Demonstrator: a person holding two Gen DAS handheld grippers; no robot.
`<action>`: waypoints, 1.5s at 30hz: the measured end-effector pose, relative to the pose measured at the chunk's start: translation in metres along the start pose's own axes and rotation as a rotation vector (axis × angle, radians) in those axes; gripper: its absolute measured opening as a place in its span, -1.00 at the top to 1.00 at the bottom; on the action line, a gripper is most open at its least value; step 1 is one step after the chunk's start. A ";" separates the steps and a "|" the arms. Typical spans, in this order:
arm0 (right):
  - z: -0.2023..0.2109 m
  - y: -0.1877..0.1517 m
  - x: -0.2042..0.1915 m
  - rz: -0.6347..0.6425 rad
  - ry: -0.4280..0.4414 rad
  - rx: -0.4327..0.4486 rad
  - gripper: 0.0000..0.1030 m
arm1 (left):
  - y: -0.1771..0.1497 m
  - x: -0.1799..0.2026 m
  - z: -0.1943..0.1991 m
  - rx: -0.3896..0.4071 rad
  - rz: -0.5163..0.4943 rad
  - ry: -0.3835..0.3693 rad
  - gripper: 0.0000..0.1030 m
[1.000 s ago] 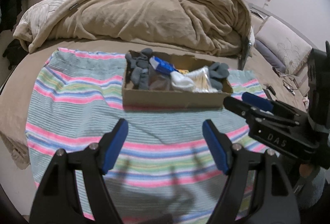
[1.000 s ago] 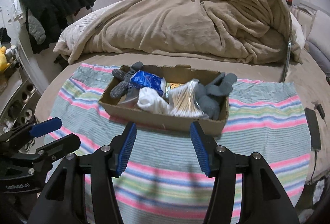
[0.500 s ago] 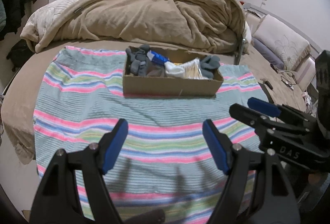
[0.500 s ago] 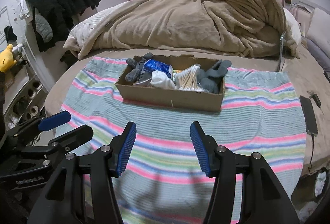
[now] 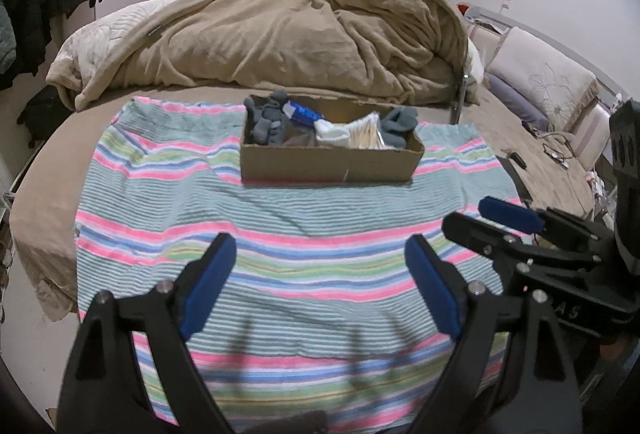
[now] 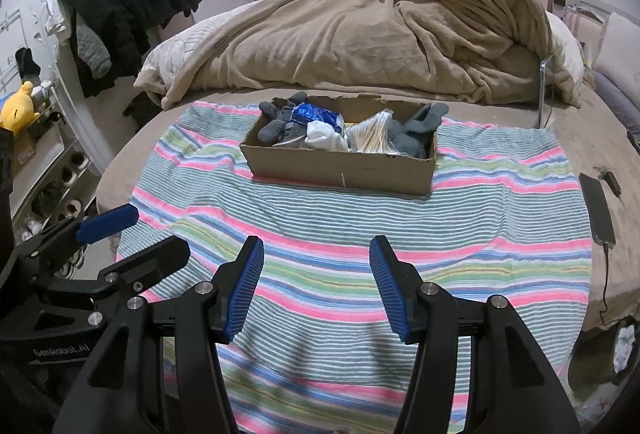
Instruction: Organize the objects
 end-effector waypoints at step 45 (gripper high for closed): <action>-0.030 0.018 0.029 -0.034 0.016 -0.049 -0.14 | 0.025 -0.012 -0.030 -0.051 0.008 0.029 -0.77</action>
Point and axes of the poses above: each gripper's, at about its wrist camera, not at the fingertips, and z roughly against the way its jaws point, x to its right, y to its top, the point moved 5 cm from there along -z, roughly the way its jaws point, and after that the axes turned 5 degrees about -y, right-handed, at the moved point
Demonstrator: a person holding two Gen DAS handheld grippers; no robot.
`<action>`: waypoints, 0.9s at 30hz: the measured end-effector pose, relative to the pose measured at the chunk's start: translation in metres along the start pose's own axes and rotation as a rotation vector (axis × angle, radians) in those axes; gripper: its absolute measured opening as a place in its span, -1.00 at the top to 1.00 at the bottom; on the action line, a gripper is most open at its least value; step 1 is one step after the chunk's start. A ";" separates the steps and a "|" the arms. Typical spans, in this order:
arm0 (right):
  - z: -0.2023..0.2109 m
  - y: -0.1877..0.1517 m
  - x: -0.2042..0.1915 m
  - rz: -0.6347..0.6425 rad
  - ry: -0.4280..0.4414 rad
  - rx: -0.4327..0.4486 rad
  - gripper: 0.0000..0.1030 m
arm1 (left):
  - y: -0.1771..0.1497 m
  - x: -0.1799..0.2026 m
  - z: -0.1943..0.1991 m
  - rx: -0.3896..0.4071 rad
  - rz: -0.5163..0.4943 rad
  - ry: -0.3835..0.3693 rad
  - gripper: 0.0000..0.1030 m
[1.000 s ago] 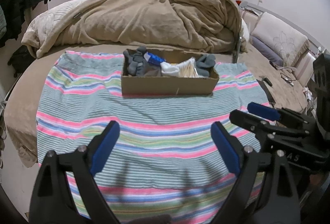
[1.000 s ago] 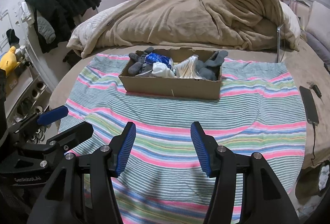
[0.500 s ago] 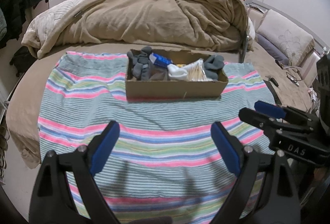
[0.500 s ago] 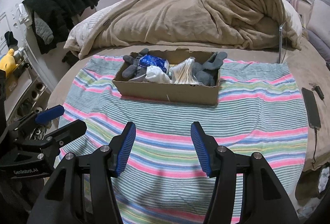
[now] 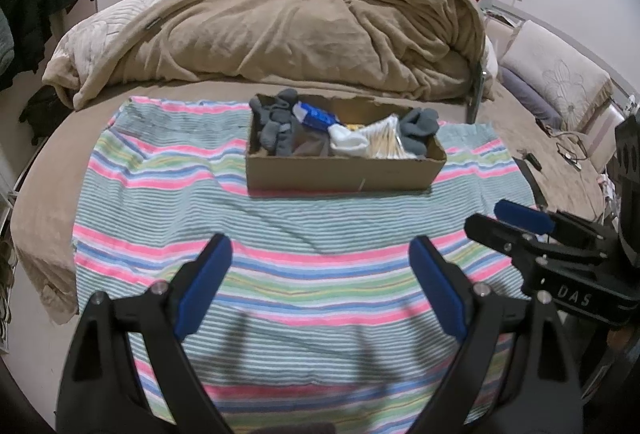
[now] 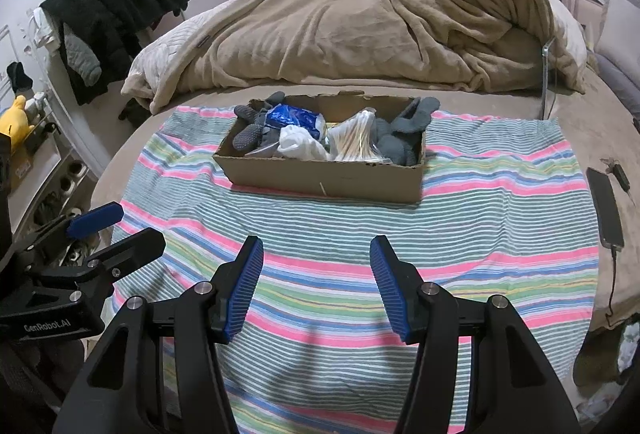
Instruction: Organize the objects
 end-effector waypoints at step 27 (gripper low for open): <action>-0.008 -0.002 0.001 0.002 -0.001 -0.023 -0.14 | -0.005 -0.006 -0.016 -0.036 0.011 0.003 -0.77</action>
Point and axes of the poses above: each gripper's, at about its wrist camera, not at the fingertips, and z roughly against the way its jaws point, x to its right, y to its top, the point moved 5 cm from there along -z, roughly the way its jaws point, and after that the axes turned 5 degrees about -y, right-handed, at the moved point
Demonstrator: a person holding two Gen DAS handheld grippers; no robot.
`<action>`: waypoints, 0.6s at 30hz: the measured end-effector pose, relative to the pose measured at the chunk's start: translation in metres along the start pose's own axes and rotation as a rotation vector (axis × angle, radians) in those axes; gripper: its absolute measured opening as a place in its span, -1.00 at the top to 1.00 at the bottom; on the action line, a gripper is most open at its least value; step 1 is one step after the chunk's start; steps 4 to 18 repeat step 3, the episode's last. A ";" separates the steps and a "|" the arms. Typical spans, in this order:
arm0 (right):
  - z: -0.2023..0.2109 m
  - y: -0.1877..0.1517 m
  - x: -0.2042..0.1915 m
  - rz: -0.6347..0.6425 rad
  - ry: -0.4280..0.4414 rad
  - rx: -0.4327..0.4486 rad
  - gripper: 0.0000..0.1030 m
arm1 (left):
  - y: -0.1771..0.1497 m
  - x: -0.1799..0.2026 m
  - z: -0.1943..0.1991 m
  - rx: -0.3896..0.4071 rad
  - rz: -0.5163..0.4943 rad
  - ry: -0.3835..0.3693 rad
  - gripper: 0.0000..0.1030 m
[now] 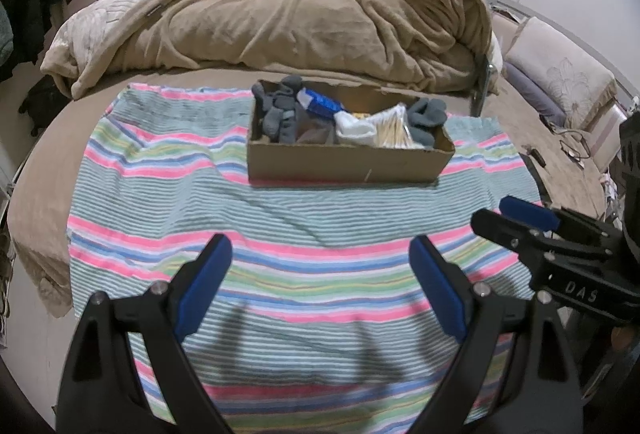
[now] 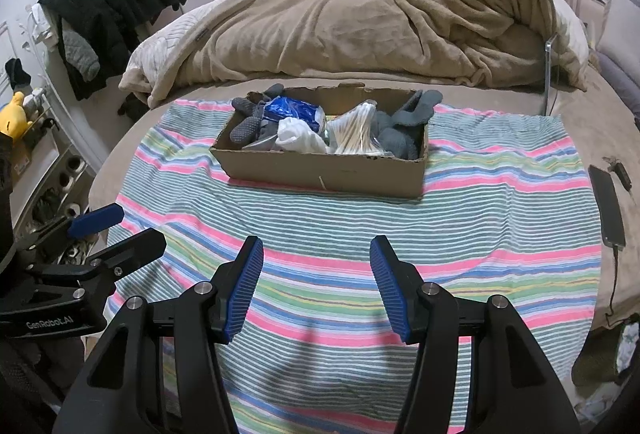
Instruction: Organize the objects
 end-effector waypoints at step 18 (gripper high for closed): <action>-0.004 0.003 0.003 0.005 -0.001 0.000 -0.14 | 0.005 -0.005 -0.006 -0.004 -0.008 0.009 -0.77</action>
Point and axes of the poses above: each gripper's, at about its wrist camera, not at the fingertips, and z roughly against the way its jaws point, x to its right, y to its top, the point moved 5 cm from there along -z, roughly the way its jaws point, and after that the axes turned 5 degrees about -y, right-handed, at the moved point
